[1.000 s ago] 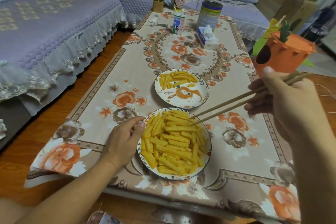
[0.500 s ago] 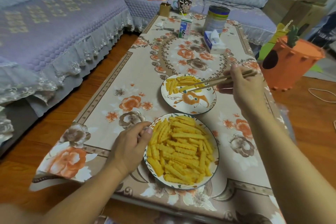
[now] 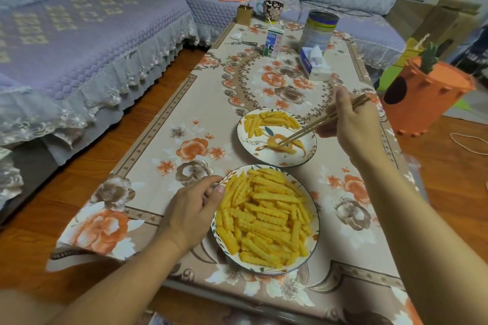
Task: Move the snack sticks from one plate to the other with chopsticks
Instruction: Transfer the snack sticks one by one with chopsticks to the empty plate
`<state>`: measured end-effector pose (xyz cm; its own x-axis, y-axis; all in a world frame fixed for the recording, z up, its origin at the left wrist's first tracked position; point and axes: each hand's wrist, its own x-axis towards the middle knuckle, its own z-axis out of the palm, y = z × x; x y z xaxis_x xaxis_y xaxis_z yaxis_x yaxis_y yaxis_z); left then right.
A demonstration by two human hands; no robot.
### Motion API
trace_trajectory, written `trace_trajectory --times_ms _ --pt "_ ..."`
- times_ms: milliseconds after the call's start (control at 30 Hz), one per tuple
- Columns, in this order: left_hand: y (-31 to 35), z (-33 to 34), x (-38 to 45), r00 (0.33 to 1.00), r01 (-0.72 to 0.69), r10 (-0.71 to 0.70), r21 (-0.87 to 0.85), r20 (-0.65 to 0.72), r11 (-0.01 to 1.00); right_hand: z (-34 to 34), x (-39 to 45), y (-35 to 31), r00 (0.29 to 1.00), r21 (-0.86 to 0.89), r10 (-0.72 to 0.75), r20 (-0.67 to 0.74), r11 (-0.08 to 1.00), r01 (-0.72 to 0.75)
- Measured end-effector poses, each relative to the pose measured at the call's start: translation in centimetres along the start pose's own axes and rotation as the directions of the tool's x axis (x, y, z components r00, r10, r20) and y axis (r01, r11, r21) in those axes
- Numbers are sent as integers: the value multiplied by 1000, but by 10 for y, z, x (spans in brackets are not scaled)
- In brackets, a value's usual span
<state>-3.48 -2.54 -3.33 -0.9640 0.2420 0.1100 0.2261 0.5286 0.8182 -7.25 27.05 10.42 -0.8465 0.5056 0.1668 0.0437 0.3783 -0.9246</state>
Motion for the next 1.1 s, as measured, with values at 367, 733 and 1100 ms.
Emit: trace_trajectory --times_ms 367,733,1100 --pt "-2 2 -1 1000 -11 11 -5 -2 1000 -51 -73 -50 997 263 -19 71 965 -1" --pt "-9 3 0 1000 -6 4 -83 -27 997 -12 -104 -58 879 50 -199 434 979 197" --pt "-8 3 1 1000 -31 31 -67 -1 997 -22 -30 -22 988 -18 -74 -135 997 73"
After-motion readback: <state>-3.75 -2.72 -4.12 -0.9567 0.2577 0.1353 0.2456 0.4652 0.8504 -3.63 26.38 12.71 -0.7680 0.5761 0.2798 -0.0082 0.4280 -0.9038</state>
